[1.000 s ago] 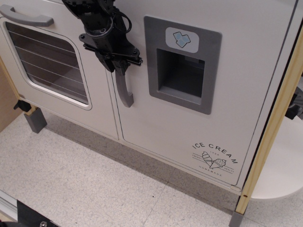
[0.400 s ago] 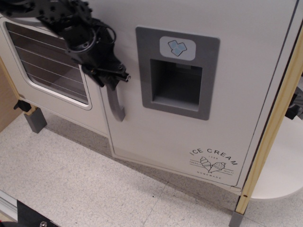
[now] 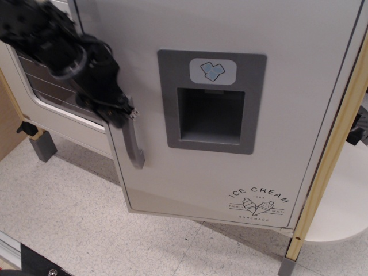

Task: Open fridge

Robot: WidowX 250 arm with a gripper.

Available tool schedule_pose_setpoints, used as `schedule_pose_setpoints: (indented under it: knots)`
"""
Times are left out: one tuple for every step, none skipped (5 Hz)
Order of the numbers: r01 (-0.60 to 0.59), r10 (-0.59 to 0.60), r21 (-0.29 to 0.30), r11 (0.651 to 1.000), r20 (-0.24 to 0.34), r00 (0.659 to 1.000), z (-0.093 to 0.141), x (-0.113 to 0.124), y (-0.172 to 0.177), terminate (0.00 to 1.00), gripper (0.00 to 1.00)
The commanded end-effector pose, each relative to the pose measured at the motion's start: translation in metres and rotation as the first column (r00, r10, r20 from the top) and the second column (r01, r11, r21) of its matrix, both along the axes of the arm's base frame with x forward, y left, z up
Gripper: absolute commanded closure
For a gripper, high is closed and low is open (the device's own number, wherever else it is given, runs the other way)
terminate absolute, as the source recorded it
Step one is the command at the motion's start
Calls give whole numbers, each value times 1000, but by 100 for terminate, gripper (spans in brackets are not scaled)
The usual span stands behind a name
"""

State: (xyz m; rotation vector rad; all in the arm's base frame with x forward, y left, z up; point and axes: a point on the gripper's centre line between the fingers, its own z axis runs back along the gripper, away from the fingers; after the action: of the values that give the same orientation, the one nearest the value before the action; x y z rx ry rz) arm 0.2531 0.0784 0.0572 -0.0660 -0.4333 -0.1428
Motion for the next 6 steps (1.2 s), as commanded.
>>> schedule_pose_setpoints:
  knots:
    - [-36, 42, 31, 999, -243, 969, 23, -40, 18, 0, 0]
    - [-146, 208, 167, 975, -467, 859, 25, -43, 63, 0, 0]
    - [-261, 310, 170, 950, -441, 842, 35, -39, 107, 0, 0]
    - [-432, 451, 131, 892, -314, 835, 44, -32, 136, 0, 0]
    - [-560, 546, 0, 828, -222, 808, 68, -30, 160, 0, 0]
    - [-647, 636, -15, 763, -166, 754, 76, -9, 158, 0, 0]
